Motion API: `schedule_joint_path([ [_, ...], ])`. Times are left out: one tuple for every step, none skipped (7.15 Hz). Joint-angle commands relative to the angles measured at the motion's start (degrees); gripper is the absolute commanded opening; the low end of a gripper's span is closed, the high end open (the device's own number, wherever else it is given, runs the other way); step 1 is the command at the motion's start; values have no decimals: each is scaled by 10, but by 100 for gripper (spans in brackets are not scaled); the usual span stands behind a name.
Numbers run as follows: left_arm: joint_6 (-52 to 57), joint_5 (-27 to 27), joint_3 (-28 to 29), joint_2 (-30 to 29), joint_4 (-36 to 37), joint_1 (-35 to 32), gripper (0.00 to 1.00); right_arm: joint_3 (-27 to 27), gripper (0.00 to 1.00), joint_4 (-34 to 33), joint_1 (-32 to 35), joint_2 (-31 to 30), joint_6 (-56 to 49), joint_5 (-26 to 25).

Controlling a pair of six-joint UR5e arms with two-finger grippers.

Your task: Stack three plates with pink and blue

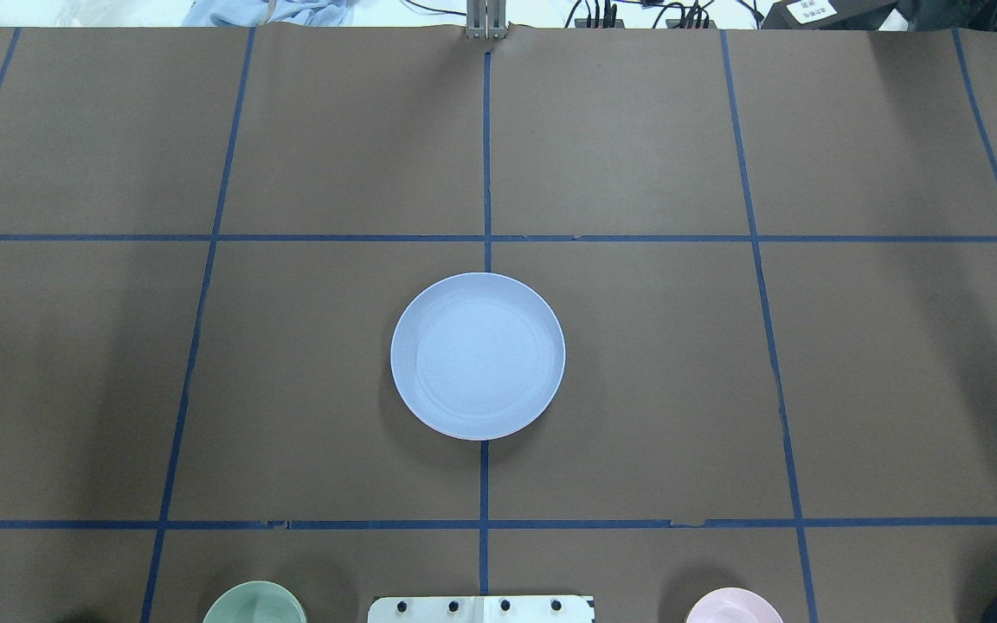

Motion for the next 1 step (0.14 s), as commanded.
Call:
schedule_joint_path([
  [0, 2, -9, -3, -1, 1, 100, 3, 100, 0, 0, 0, 3, 1],
])
